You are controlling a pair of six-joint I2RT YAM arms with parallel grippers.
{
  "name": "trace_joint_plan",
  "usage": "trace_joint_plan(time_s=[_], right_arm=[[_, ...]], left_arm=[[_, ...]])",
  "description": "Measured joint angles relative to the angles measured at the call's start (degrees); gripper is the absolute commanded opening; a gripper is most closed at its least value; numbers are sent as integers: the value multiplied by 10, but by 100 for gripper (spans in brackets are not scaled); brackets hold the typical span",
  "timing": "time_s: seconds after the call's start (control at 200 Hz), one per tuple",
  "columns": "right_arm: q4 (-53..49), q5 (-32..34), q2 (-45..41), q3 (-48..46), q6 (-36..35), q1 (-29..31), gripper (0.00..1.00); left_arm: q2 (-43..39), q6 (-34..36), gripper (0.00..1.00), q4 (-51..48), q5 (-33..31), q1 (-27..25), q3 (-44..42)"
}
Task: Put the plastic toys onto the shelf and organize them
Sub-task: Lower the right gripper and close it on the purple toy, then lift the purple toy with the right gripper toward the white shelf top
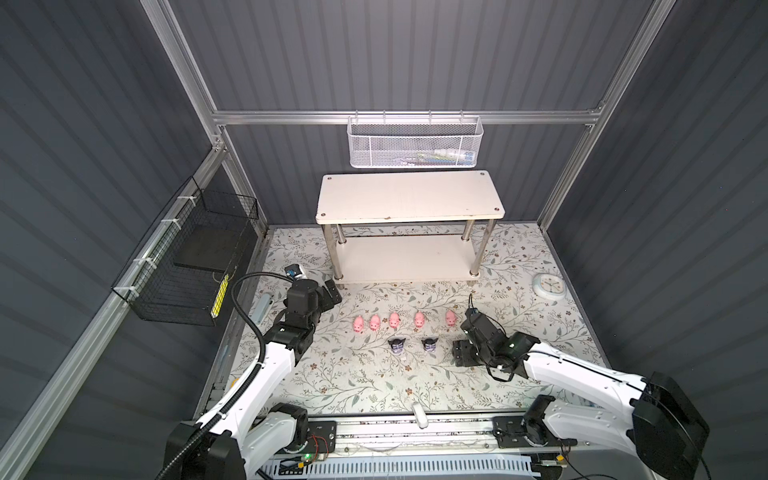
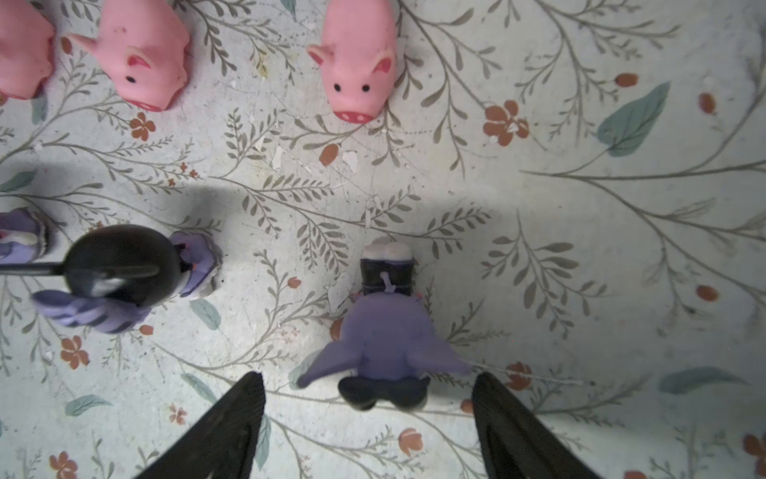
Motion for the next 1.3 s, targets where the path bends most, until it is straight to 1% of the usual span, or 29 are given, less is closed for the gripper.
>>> trace_joint_plan(time_s=[0.18, 0.37, 0.575, 0.64, 0.695, 0.735, 0.875, 0.935, 1.301], right_arm=[[13, 10, 19, 0, 0, 1, 72], [30, 17, 37, 0, 2, 0, 63], [42, 18, 51, 0, 1, 0, 57], [43, 19, 57, 0, 0, 1, 54], [44, 19, 60, 0, 1, 0, 48], [44, 19, 61, 0, 0, 0, 46], [45, 19, 61, 0, 2, 1, 43], [45, 19, 61, 0, 2, 1, 36], [23, 20, 47, 0, 13, 1, 35]], left_arm=[[17, 2, 100, 6, 2, 0, 3], [24, 2, 100, 15, 7, 0, 4], [28, 2, 100, 19, 7, 0, 8], [30, 2, 100, 20, 7, 0, 10], [32, 2, 100, 21, 7, 0, 10], [33, 2, 100, 21, 7, 0, 10], [37, 2, 100, 21, 10, 0, 10], [38, 2, 100, 21, 11, 0, 10], [38, 2, 100, 21, 11, 0, 10]])
